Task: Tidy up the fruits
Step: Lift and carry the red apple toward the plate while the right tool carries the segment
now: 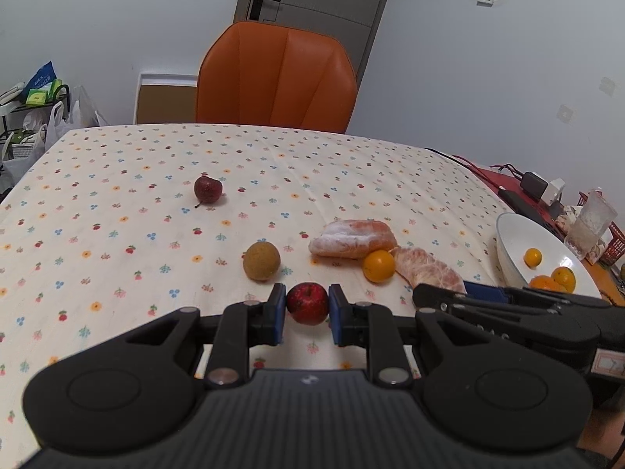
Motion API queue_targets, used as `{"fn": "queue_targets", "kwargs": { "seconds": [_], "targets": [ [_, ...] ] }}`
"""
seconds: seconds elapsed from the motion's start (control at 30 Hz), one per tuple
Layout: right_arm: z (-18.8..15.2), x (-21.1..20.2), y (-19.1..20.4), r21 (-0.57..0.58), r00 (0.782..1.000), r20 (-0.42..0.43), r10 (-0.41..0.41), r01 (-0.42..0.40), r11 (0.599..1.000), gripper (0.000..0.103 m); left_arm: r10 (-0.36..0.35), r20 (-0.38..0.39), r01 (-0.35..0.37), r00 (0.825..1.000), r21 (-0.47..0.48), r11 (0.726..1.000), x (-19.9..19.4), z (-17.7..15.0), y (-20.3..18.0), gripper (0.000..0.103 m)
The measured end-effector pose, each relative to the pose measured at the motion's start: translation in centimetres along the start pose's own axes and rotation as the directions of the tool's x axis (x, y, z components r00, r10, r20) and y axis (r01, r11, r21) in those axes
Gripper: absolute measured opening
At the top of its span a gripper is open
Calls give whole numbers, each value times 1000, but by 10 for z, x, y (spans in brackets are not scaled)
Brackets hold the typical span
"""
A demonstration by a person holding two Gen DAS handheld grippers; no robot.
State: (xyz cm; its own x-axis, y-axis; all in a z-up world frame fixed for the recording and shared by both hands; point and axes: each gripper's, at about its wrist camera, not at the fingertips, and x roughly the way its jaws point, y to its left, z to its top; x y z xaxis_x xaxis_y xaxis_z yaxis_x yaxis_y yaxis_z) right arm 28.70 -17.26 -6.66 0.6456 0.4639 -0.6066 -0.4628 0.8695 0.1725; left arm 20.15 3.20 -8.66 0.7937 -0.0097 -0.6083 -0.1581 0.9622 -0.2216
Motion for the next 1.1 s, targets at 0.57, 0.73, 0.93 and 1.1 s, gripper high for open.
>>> {"fn": "queue_targets", "kwargs": {
  "seconds": [0.57,0.73,0.93,1.1],
  "targets": [
    [-30,-40,-7,52,998,-8,60,-60,997,44,2,14,-2,1000,-14,1000,-16,-10,5,21],
    [-26,-32,0,19,999,-2,44,-44,999,51,9,13,-9,1000,-29,1000,-15,-9,14,21],
    [-25,-24,9,-25,1000,4,11,-11,1000,52,6,9,-6,1000,-41,999,-12,-9,21,21],
    [-27,-23,15,-54,1000,19,-18,19,998,49,7,-1,-7,1000,-39,999,-10,-10,22,21]
  ]
}}
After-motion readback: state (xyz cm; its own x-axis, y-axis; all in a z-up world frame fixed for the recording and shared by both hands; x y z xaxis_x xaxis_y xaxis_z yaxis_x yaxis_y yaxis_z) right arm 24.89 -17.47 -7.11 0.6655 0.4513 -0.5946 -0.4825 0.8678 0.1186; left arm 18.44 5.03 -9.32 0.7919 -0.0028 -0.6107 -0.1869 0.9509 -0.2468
